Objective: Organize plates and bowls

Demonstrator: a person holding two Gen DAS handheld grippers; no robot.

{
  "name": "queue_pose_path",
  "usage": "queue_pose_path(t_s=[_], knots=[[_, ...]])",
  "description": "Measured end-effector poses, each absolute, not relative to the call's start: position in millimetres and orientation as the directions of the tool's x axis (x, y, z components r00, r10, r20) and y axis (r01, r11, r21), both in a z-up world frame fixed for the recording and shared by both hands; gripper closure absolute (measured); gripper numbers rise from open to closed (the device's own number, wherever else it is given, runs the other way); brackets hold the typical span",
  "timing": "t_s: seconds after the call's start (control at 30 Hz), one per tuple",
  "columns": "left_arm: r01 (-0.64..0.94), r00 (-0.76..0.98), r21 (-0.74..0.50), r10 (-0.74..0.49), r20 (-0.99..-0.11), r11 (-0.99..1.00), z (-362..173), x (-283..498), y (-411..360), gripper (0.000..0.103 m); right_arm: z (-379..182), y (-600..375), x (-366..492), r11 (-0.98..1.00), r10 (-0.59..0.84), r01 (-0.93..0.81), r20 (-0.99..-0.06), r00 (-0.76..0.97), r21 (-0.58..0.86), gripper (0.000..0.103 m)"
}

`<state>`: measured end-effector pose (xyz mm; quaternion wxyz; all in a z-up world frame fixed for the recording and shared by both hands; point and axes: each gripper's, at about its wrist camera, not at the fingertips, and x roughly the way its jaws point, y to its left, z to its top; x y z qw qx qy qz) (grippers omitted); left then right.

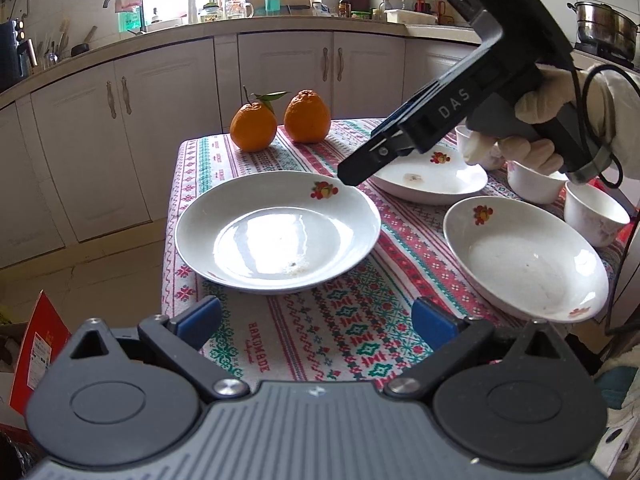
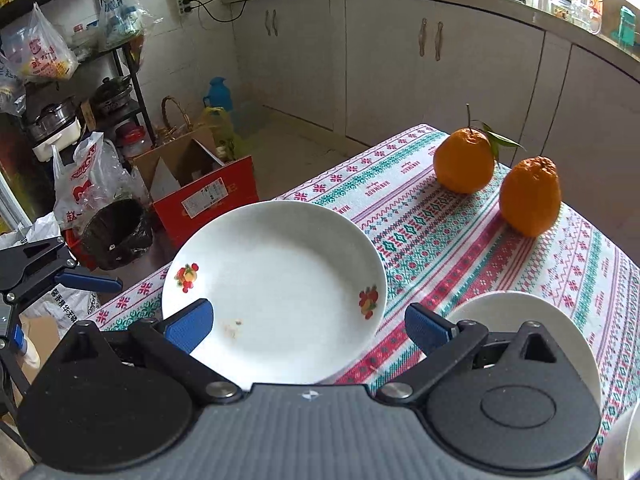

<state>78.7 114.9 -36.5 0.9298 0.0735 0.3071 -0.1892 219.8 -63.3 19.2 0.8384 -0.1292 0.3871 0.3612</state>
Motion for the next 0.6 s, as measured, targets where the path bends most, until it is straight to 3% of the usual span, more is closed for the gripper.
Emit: queue_pose_path(t_s=[0.6], knots=[[0.579, 0.628, 0.012, -0.436, -0.645, 0.815, -55, 59, 56, 0.002, 8, -159, 107, 0.88, 0.372, -0.47, -0.714, 0.593, 0.068, 0.0]])
